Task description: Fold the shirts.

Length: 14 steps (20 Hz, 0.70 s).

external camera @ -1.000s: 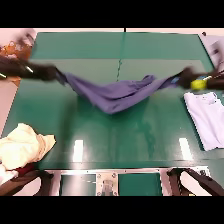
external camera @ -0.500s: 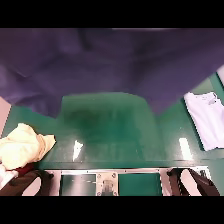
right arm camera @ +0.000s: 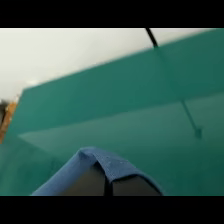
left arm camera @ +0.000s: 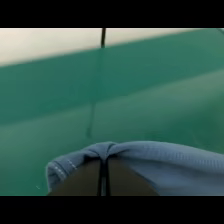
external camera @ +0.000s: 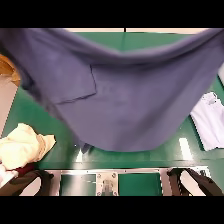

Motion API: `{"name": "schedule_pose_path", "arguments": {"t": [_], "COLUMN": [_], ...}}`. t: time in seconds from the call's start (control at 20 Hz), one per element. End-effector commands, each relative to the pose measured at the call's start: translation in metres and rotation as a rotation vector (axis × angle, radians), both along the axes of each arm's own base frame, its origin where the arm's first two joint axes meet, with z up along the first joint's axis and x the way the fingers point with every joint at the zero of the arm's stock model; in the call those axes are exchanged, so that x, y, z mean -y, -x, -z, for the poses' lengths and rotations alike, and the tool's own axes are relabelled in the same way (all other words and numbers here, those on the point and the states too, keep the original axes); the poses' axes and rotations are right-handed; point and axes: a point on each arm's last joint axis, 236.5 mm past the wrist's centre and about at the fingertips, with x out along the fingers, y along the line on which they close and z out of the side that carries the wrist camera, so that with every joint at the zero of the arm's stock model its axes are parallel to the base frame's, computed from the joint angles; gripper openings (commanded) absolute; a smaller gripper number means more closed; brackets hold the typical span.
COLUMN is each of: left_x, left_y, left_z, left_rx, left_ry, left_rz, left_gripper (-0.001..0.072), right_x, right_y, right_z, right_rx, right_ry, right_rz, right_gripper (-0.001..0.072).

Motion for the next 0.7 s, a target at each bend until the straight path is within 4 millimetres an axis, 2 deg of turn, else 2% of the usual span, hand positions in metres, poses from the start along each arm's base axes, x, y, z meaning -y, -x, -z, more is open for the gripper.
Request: {"name": "schedule_pose_path", "arguments": {"t": [0.0, 0.1, 0.2, 0.3, 0.4, 0.45, 0.5, 0.55, 0.6, 0.65], "left_x": [0.011, 0.019, 0.034, 0.048, 0.054, 0.053, 0.049, 0.042, 0.035, 0.022], "left_y": [-0.071, -0.112, -0.142, -0.161, -0.168, -0.167, -0.165, -0.163, -0.159, -0.15], "left_z": [0.121, 0.198, 0.258, 0.302, 0.339, 0.353, 0.36, 0.363, 0.361, 0.36], "left_rx": [-0.233, -0.351, -0.436, -0.505, -0.578, -0.605, -0.619, -0.632, -0.651, -0.686], "left_ry": [0.097, 0.153, 0.249, 0.365, 0.429, 0.422, 0.402, 0.386, 0.384, 0.365], "left_rz": [0.038, 0.06, 0.107, 0.132, 0.126, 0.124, 0.123, 0.117, 0.123, 0.14], "left_gripper": [0.0019, 0.0019, 0.002, 0.002, 0.0021, 0.0023, 0.0181, 0.0521, 0.0584, 0.0584], "right_x": [-0.002, 0.003, 0.005, 0.007, 0.009, 0.01, 0.013, 0.018, 0.025, 0.035], "right_y": [-0.058, -0.089, -0.112, -0.126, -0.132, -0.132, -0.132, -0.131, -0.127, -0.117], "right_z": [0.124, 0.2, 0.263, 0.316, 0.353, 0.364, 0.368, 0.367, 0.363, 0.357], "right_rx": [-0.18, -0.298, -0.4, -0.475, -0.533, -0.553, -0.553, -0.55, -0.567, -0.607], "right_ry": [-0.044, -0.064, -0.086, -0.099, -0.105, -0.106, -0.087, -0.064, -0.054, -0.052], "right_rz": [-0.008, 0.014, 0.033, 0.058, 0.072, 0.073, 0.062, 0.044, 0.019, -0.01], "right_gripper": [0.0015, 0.0015, 0.0015, 0.0016, 0.0016, 0.0017, 0.0057, 0.0218, 0.0319, 0.0324]}}
